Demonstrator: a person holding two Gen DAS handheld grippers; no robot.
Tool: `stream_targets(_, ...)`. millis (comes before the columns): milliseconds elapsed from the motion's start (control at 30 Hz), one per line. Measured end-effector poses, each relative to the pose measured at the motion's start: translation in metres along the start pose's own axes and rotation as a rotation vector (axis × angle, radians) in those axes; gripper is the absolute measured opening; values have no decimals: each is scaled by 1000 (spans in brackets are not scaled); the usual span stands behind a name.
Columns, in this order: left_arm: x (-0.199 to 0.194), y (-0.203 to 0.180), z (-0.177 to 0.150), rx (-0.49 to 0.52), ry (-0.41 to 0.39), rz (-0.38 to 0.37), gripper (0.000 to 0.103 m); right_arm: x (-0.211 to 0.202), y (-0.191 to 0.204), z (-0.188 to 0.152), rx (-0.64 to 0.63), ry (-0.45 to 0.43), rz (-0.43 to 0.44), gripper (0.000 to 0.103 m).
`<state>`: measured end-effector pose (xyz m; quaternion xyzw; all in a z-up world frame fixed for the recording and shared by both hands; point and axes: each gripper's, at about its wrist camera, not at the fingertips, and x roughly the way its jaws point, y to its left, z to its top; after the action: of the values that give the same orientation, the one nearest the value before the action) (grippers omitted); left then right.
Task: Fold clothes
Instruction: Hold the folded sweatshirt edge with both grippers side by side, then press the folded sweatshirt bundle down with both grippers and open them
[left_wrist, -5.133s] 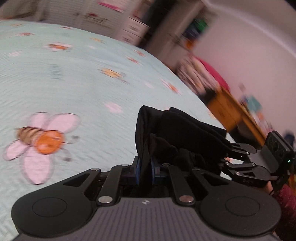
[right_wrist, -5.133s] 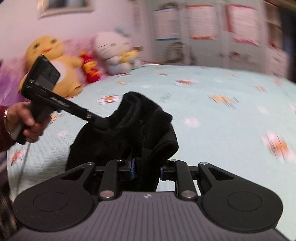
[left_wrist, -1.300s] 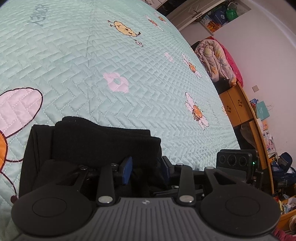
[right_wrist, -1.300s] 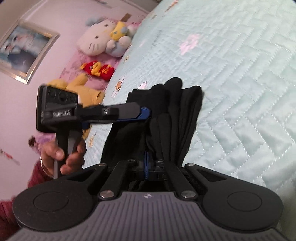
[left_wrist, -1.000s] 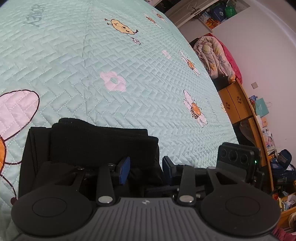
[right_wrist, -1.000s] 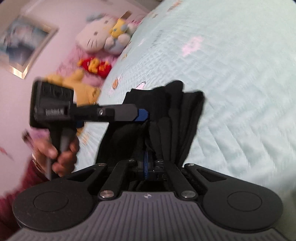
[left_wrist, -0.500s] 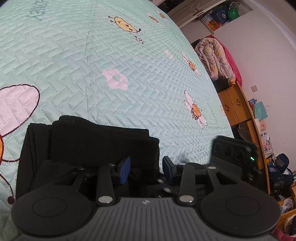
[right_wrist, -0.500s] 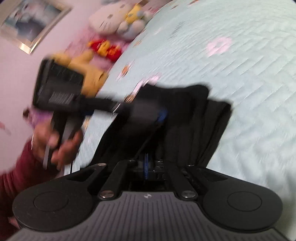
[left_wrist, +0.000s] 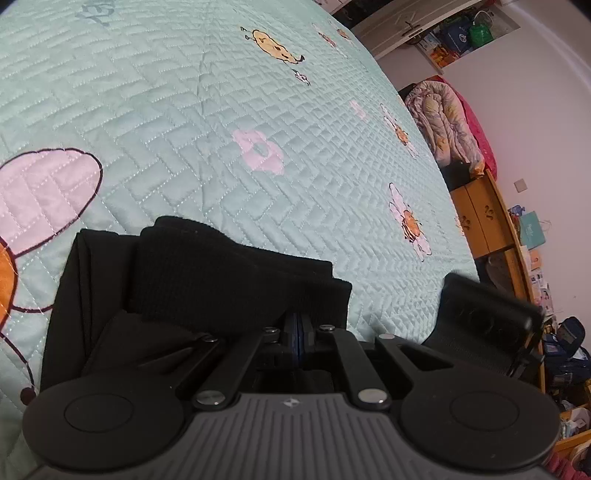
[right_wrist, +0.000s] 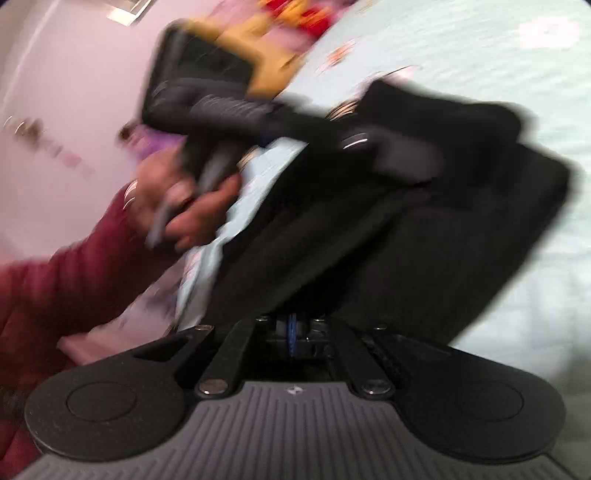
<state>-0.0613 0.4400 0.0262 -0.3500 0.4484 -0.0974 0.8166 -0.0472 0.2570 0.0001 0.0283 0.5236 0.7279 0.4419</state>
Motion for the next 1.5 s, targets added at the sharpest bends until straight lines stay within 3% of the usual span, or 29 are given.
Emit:
stream_targets(100,0,-1,-1,5,-5,7,5,-16,-7,3,39,-90,-101,0)
stream_targets(133,0,-2,-1,7,-6,10,5,-14,-5,2,37,-83,-113,0)
stream_targets(200,0,-2,-2,11,-9,14,5,-8,7,-1,-22,-23,-75,0)
stream_targets(300,0,-3,-3,16,-12,19,5,-9,2,-8,20,2,-57,0)
stream_targets(367,0,-4,-4,24,-17,22,5,-5,12,-10,-27,25,-41,0)
stream_targets(500,-7,-14,-6,71,-35,24,5,-20,0,-2,28,-110,-131,0)
stream_targets(567,-11,-19,-8,94,-44,25,12,-13,2,-2,17,-106,-127,0)
stream_targets(600,-14,-23,-9,108,-50,21,19,-12,3,-2,19,-113,-126,0)
stream_targets(633,-18,-30,-11,133,-59,-1,33,-12,3,-2,21,-122,-127,0)
stream_targets(767,-8,-51,-11,176,3,-115,37,-25,-3,-7,28,-166,-121,4)
stream_targets(800,1,-49,-9,173,22,-86,36,-26,-4,-9,31,-177,-119,4)
stream_targets(900,22,-30,2,86,38,-58,7,-27,-7,-11,40,-204,-113,4)
stream_targets(933,27,-22,5,54,38,-60,4,-28,-10,-9,42,-211,-115,4)
stream_targets(1167,49,-19,11,86,45,-97,6,-26,-12,-2,34,-192,-134,4)
stream_targets(1300,55,-19,10,133,43,-107,7,9,19,-9,-112,34,-89,0)
stream_targets(1500,52,-22,7,161,19,-84,6,-17,8,-4,-76,-89,-135,1)
